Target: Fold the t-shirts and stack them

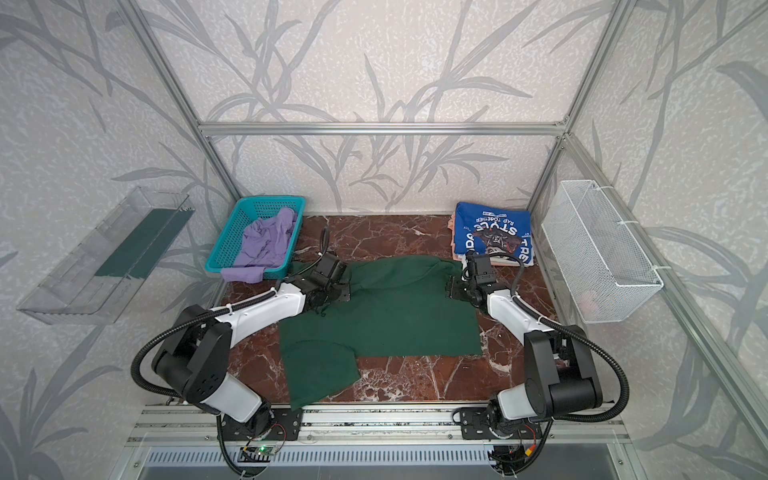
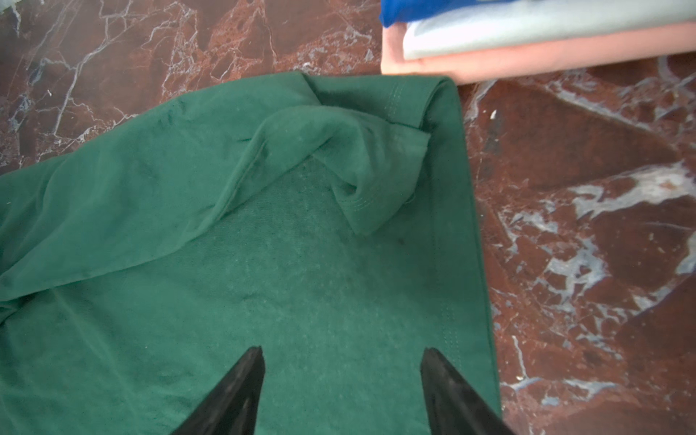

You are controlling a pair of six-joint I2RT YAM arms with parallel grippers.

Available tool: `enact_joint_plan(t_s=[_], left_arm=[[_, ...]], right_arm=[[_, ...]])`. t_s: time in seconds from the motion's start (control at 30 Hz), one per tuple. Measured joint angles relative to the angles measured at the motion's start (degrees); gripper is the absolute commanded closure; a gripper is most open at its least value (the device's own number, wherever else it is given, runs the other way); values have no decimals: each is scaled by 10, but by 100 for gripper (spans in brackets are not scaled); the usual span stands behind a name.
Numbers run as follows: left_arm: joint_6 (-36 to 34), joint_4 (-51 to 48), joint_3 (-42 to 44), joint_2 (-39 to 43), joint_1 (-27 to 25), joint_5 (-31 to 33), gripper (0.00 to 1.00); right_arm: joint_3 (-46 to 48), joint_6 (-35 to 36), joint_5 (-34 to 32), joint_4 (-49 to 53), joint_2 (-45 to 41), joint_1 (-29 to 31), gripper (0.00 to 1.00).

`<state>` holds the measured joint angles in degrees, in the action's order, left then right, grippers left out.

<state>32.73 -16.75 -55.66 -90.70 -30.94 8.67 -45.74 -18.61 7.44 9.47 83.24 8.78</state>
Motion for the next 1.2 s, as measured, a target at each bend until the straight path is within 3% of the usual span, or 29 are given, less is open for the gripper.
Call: enact_joint_plan(t_s=[0.13,0.3,0.57,0.8,1.07,1.2], left_arm=[[7,-1,1,10,-17,-6,62],[10,2,25,52,-20,-1,51],[33,-31,33,79,11,99,43],[43,-31,33,24,104,115,41],[44,-12,24,-64,158,96,41],[44,-11,-2,-100,169,85,51]], right_arm=[[-1,0,1,0,3,0,32],[-8,-1,1,3,19,0,32],[-66,-7,-4,29,63,0,32],[-179,-9,-6,76,162,-10,30],[-301,-12,-19,147,274,-16,30],[-313,-14,-25,167,295,-16,35]])
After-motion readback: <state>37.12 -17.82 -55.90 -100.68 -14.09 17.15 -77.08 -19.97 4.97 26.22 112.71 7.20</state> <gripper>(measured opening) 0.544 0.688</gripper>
